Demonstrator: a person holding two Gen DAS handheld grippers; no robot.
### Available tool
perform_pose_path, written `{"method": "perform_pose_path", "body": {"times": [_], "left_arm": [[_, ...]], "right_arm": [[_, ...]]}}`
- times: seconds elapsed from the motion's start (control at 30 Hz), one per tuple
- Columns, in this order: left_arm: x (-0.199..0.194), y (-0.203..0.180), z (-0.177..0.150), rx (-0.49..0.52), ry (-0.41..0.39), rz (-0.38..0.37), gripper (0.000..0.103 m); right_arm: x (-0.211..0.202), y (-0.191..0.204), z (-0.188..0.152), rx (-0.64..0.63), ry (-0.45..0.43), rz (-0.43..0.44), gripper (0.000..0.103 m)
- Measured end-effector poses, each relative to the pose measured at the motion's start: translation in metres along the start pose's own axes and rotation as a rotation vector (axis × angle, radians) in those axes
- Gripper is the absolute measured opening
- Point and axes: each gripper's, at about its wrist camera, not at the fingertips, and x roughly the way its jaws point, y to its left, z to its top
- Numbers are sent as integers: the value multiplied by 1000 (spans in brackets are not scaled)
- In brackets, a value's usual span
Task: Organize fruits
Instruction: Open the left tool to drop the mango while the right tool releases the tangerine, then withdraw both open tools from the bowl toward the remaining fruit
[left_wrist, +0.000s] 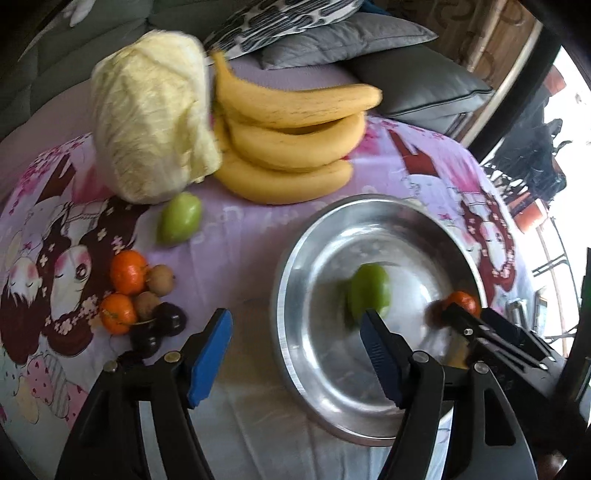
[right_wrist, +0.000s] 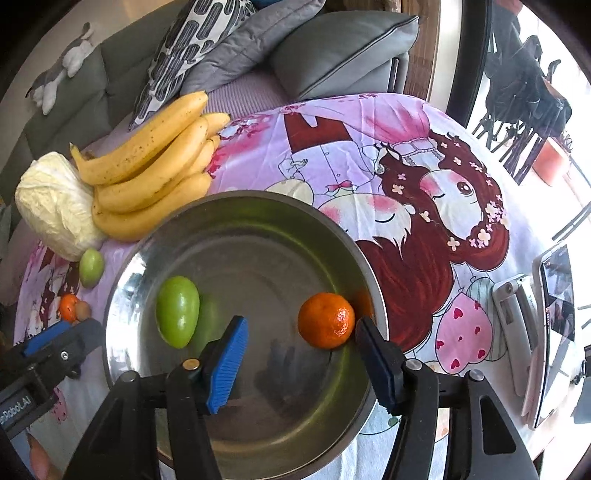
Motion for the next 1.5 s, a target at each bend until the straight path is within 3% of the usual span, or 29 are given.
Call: {"method": "perform_pose_path", "body": {"times": [0.13,0.27,0.33,0.4,0.53,0.57,0.7,0.77,0.93,1.37,1.5], "left_arm": [[4,13,-1,-24,4,51,73],[3,15,-1,-27,-3,57,73],[3,13,-1,-20,-2,59,81],[3,11,-1,-20,-2,55,85],[4,11,-1,-25,-16,60,86],[4,12,-1,-29,-20,64,91],[3,17,-1,-48,-36,83,96],[3,19,0,-50,-43,87,96],[3,19,-1,-46,-67,91,102],[-3,14,-2,-29,-150,91,102],[-4,11,-3,-8,-156,65,102]], "right_arm": [[0,2,-1,-7,3,-5,65],[2,5,-1,-19,8,-2,65],[3,6,-2,-23,13,-3,66],[3,6,-2,-22,12,-1,69],[3,3,-1,-5,-1,26,87],[3,3,-1,-6,-5,24,91],[2,5,-1,-10,-14,23,95],[3,5,-1,-12,-11,24,103],[1,4,-1,-14,-32,27,103],[-8,11,-4,-67,-127,66,103],[-3,14,-5,-67,-112,87,103]]}}
